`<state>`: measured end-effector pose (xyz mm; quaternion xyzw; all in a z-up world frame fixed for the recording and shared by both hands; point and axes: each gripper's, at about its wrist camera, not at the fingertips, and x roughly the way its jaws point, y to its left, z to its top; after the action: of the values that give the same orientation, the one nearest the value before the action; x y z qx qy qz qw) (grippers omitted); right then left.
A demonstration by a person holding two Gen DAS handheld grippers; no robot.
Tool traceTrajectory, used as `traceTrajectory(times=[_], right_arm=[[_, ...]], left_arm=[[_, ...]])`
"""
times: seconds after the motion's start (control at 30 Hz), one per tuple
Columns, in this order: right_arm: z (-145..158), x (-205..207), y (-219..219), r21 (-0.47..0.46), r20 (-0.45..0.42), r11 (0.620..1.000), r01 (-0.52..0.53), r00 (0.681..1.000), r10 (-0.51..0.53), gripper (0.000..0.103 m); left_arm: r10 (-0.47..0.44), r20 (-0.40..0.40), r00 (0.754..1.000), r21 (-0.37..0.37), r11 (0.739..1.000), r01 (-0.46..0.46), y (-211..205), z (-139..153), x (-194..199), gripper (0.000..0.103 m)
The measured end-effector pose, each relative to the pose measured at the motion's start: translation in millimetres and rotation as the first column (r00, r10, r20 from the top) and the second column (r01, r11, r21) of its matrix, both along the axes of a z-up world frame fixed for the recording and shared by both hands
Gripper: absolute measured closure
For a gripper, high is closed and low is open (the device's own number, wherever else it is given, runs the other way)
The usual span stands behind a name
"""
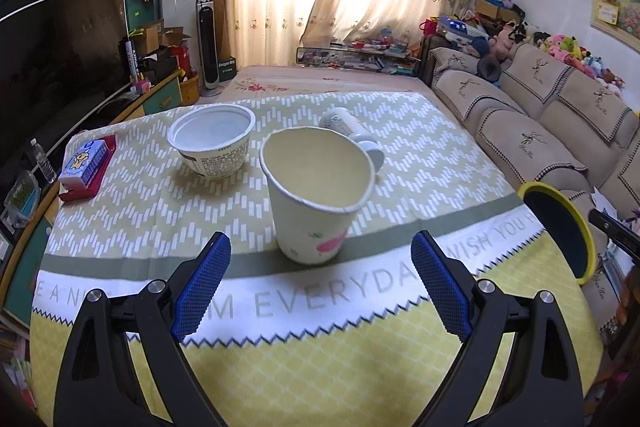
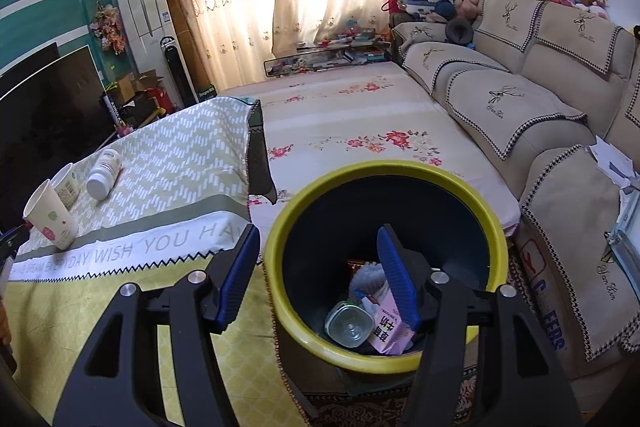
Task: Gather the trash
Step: 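Move the left gripper toward the white paper cup, then grasp the white paper cup with the left gripper, drop it into the bin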
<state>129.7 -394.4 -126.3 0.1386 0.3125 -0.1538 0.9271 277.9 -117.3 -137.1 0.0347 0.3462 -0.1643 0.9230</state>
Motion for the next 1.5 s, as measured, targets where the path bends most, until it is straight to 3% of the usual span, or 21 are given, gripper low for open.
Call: traceTrajectory(times=[0.3, 0.4, 0.53, 0.73, 0.93, 1.17, 1.5], right_arm=[[-5, 3, 3, 0.03, -0.003, 0.999, -0.019, 1.0, 0.019, 0.045], [-6, 4, 4, 0.036, -0.005, 0.999, -0.027, 1.0, 0.028, 0.045], [-7, 4, 4, 0.042, -0.004, 0.999, -0.033, 0.999, 0.033, 0.045], [-4, 0, 3, 0.04, 0.001, 0.999, -0.027, 1.0, 0.027, 0.045], [-3, -13, -2, 0.031, 0.013, 0.999, 0.007, 1.0, -0.008, 0.045], [-5, -41, -19, 0.004, 0.003, 0.997, 0.076, 0.997, -0.076, 0.045], [-9, -87, -59, 0.008, 0.006, 0.984, 0.18, 0.984, -0.18, 0.045]], left_arm=[[0.025, -0.027, 0.999, 0.023, 0.999, -0.025, -12, -13, 48, 0.013], [0.04, -0.043, 0.998, 0.018, 0.999, -0.039, -13, -17, 58, 0.022], [0.038, -0.056, 0.998, -0.005, 0.999, -0.038, -13, -20, 62, 0.044], [0.008, -0.015, 1.0, -0.002, 1.0, -0.008, -18, -7, 41, 0.046], [-0.111, 0.017, 0.994, -0.004, 0.994, 0.111, -50, 20, 7, 0.046], [-0.297, 0.051, 0.953, -0.001, 0.955, 0.298, -126, 41, -25, 0.045], [-0.528, 0.031, 0.849, 0.001, 0.849, 0.528, -273, 44, -56, 0.045]])
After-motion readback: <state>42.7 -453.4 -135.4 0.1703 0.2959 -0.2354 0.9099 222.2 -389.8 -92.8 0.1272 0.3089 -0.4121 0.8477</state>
